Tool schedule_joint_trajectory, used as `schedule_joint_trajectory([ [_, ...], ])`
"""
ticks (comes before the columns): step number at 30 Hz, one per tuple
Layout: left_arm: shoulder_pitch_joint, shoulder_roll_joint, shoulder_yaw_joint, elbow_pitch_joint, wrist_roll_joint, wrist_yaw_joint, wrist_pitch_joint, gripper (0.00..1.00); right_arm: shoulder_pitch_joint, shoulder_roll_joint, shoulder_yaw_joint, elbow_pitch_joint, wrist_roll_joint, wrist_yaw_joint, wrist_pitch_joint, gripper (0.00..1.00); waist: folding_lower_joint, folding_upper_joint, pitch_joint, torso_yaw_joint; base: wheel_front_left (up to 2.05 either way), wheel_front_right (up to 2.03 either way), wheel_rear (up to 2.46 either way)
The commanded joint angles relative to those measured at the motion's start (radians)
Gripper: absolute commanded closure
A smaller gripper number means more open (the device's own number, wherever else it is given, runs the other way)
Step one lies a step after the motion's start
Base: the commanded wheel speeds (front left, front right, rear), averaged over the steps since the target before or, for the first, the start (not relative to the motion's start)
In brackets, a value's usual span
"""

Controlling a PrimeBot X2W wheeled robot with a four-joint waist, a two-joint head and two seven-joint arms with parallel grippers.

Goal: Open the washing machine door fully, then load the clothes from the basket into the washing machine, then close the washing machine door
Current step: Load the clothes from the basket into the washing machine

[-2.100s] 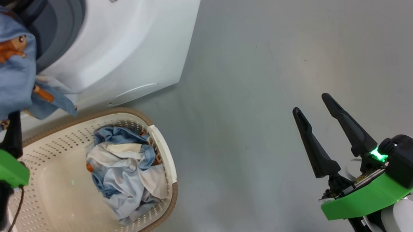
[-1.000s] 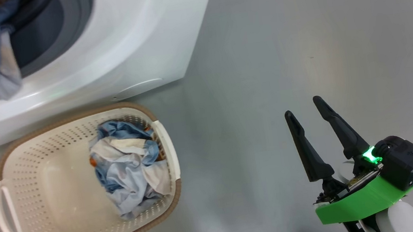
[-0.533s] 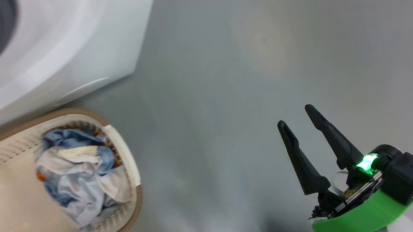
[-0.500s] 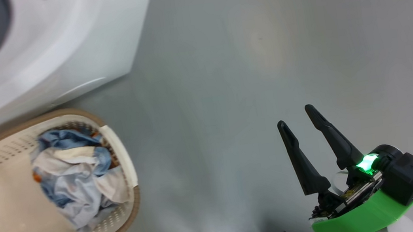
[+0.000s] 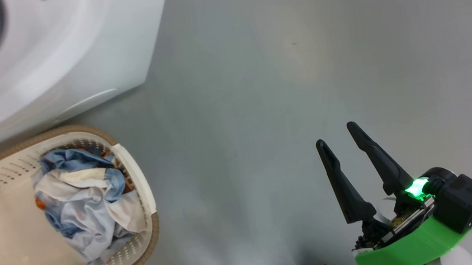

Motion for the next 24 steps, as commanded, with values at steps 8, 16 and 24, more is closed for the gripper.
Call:
schedule_joint_trajectory([
  [8, 0.057, 0.010, 0.016, -0.036, -0.007, -0.008, -0.062, 0.00, -0.023, -0.008, -0.010, 0.012, -0.019, 0.002, -0.005, 0.00, 0.0000, 0.0000, -0.075, 0.062, 0.00, 0.00, 0.00],
  [16, 0.200, -0.006, 0.060, -0.121, -0.024, -0.012, -0.093, 0.00, -0.048, -0.008, -0.054, 0.049, -0.037, 0.002, -0.005, 0.00, 0.0000, 0.0000, -0.141, 0.137, 0.00, 0.00, 0.00],
  [24, 0.481, -0.033, 0.241, -0.340, 0.034, -0.012, -0.096, 0.00, -0.055, -0.008, -0.097, 0.084, -0.063, 0.002, -0.005, 0.00, 0.0000, 0.0000, -0.204, 0.210, 0.00, 0.00, 0.00],
])
